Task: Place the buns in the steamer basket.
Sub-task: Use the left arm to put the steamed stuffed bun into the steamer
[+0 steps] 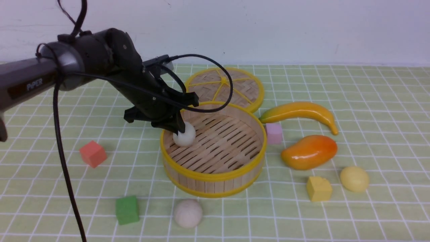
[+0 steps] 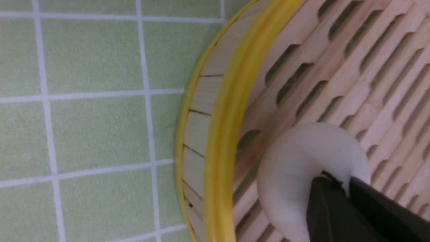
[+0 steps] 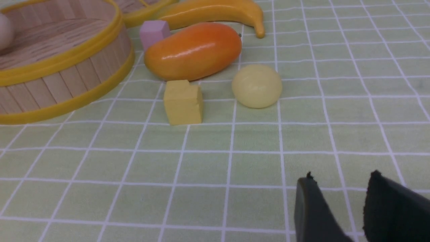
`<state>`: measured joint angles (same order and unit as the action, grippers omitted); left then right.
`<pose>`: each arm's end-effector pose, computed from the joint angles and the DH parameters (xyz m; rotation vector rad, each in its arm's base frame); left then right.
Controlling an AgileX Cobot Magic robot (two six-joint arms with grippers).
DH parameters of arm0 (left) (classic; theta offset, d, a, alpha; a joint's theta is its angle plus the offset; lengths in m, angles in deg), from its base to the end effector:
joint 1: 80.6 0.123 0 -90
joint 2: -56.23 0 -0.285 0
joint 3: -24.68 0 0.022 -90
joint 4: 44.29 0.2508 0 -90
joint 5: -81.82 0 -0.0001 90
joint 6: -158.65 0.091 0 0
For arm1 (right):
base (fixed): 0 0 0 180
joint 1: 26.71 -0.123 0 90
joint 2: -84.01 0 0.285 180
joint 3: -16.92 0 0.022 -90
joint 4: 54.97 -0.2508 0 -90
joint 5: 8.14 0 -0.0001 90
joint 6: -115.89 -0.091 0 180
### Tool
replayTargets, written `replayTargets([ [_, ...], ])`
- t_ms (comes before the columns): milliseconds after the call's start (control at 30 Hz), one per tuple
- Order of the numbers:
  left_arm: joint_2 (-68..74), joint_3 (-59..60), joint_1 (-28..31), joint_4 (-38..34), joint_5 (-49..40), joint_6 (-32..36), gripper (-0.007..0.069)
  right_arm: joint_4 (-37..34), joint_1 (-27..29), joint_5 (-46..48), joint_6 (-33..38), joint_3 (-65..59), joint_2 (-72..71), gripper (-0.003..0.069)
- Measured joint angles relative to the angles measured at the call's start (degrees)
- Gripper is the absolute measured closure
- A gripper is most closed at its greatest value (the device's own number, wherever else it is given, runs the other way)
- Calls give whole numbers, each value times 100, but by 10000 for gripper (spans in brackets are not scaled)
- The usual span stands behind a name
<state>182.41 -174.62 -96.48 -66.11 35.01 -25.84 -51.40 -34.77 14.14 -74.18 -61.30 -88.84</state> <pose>0.4321 -0.1486 0.2242 0.0017 2.6990 -0.5640 0.0519 0.0052 0.1730 -0.0050 1.8810 0.1556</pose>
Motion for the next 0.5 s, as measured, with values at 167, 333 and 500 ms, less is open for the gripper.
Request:
replayTargets([
  [167, 72, 0, 0, -4, 123, 0, 598, 0, 0, 0, 0, 0, 0, 419],
  [333, 72, 0, 0, -20, 210, 0, 537, 0, 0, 0, 0, 0, 0, 419],
  [500, 72, 0, 0, -20, 207, 0, 426, 0, 0, 0, 0, 0, 0, 419],
])
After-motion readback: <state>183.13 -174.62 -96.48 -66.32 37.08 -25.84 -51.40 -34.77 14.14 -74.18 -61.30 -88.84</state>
